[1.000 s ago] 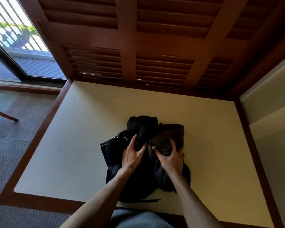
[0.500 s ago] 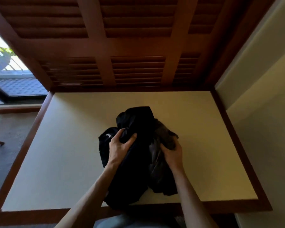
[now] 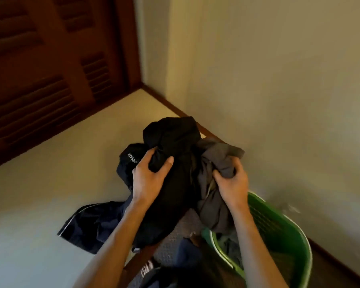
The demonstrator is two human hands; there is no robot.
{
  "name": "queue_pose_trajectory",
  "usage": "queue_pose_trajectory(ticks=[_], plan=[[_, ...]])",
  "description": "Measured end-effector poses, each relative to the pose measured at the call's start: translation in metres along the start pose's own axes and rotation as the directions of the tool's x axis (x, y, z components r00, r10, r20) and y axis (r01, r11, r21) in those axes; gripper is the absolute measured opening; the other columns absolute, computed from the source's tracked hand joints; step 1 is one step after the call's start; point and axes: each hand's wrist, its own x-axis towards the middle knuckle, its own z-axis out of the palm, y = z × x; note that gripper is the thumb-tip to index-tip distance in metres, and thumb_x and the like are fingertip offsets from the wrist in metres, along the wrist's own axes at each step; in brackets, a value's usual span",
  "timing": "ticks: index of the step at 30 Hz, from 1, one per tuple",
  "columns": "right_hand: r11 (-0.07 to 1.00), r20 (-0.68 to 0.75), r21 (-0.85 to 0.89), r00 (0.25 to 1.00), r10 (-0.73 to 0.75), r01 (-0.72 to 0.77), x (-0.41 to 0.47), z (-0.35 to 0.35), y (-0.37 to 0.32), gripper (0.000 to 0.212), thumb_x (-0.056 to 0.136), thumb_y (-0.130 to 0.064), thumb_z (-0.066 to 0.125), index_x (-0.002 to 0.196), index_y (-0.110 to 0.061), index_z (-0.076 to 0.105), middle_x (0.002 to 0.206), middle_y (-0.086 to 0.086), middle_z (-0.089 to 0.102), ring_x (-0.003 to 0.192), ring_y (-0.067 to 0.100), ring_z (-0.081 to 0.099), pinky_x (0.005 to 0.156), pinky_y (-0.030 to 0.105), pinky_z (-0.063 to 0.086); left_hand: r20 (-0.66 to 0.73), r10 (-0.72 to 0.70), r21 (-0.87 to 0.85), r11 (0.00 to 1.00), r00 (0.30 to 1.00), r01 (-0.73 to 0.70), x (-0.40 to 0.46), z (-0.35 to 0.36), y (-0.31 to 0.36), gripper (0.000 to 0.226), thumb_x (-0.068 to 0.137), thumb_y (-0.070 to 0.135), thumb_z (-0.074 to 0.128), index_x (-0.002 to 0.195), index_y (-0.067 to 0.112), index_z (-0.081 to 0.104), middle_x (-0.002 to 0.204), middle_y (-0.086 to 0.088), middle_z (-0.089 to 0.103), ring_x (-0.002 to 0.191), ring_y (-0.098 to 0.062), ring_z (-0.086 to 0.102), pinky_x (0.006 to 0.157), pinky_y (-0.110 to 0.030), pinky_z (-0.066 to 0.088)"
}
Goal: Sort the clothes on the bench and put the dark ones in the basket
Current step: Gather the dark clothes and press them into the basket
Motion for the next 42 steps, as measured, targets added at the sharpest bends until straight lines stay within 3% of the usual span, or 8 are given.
queue_pose_trajectory(ticks=[6,12,21,27,31,36,39,42], plan=[[0.994,-0.37,-0.032,0.926,0.081,-0.1,-0.043,-0.113,0.033,0.026,0.082,-0.008,0.074,0.102,-0.02,0.064,0.094,-0.012,0.069,0.089,-0.006,0.063,0.076,0.007,0.045,0.246,0.029,-0.08,0.997,0.969,-0.009,-0.029,0.091,0.027,0.044,0.085,0.045,0.076,0.123,0.024,0.067,0.109,0.014,0.072,0.104,0.002,0.066,0.098,-0.03,0.054],[0.97,-0.533,-0.085,0.833,0.15,-0.229,-0.07,-0.223,0.082,0.024,0.083,-0.014,0.075,0.103,-0.017,0.063,0.09,-0.016,0.065,0.082,-0.005,0.06,0.075,0.026,0.048,0.35,0.136,-0.174,0.982,0.927,-0.078,-0.063,0.165,0.086,0.034,0.089,0.036,0.074,0.119,0.021,0.067,0.107,0.01,0.072,0.101,0.001,0.067,0.094,-0.026,0.056],[0.848,-0.406,-0.161,0.817,0.409,-0.505,-0.1,-0.295,0.194,0.044,0.074,-0.049,0.076,0.11,-0.033,0.058,0.105,-0.002,0.064,0.097,0.02,0.064,0.083,0.041,0.056,0.342,0.241,-0.31,0.941,0.908,-0.133,-0.115,0.274,0.143,0.033,0.092,0.027,0.072,0.117,0.007,0.067,0.106,-0.001,0.073,0.101,-0.006,0.07,0.09,-0.025,0.057],[0.72,-0.356,-0.098,0.7,0.619,-0.687,-0.132,-0.312,0.233,0.036,0.084,-0.03,0.075,0.115,-0.015,0.065,0.096,-0.006,0.058,0.096,0.026,0.068,0.082,0.047,0.059,0.304,0.245,-0.401,0.91,0.921,-0.11,-0.143,0.316,0.151,0.032,0.093,0.03,0.07,0.118,0.009,0.065,0.111,-0.005,0.071,0.105,-0.011,0.069,0.092,-0.025,0.055],[0.661,-0.39,0.013,0.605,0.694,-0.751,-0.148,-0.322,0.239,0.011,0.09,-0.015,0.068,0.099,-0.009,0.064,0.09,0.007,0.065,0.084,0.022,0.063,0.065,0.027,0.043,0.322,0.258,-0.407,0.906,0.911,-0.112,-0.151,0.331,0.138,0.026,0.097,0.032,0.066,0.121,0.023,0.063,0.117,0.003,0.07,0.111,-0.006,0.066,0.095,-0.022,0.053],[0.623,-0.436,0.113,0.525,0.731,-0.774,-0.173,-0.318,0.244,0.009,0.09,-0.011,0.066,0.096,-0.004,0.067,0.093,0.011,0.069,0.088,0.026,0.064,0.075,0.032,0.047,0.431,0.089,-0.192,0.981,0.898,-0.005,-0.166,0.343,0.061,0.05,0.097,0.044,0.062,0.143,0.026,0.051,0.123,0.017,0.06,0.115,0.001,0.057,0.094,-0.009,0.044],[0.602,-0.434,0.116,0.505,0.746,-0.79,-0.181,-0.309,0.247,0.005,0.089,-0.013,0.066,0.091,-0.008,0.067,0.091,0.011,0.07,0.088,0.029,0.066,0.083,0.042,0.055,0.551,-0.115,0.064,0.993,0.827,0.096,-0.178,0.346,-0.001,0.052,0.097,0.052,0.056,0.143,0.03,0.044,0.136,0.001,0.059,0.126,-0.019,0.054,0.104,-0.032,0.044],[0.599,-0.411,0.121,0.509,0.756,-0.792,-0.183,-0.298,0.248,0.003,0.089,-0.014,0.065,0.087,-0.012,0.065,0.088,0.012,0.069,0.083,0.029,0.067,0.081,0.044,0.057,0.676,-0.271,0.264,0.957,0.685,0.118,-0.181,0.341,-0.052,0.029,0.101,0.053,0.045,0.12,0.034,0.055,0.125,-0.002,0.061,0.122,-0.028,0.058,0.104,-0.044,0.047]])
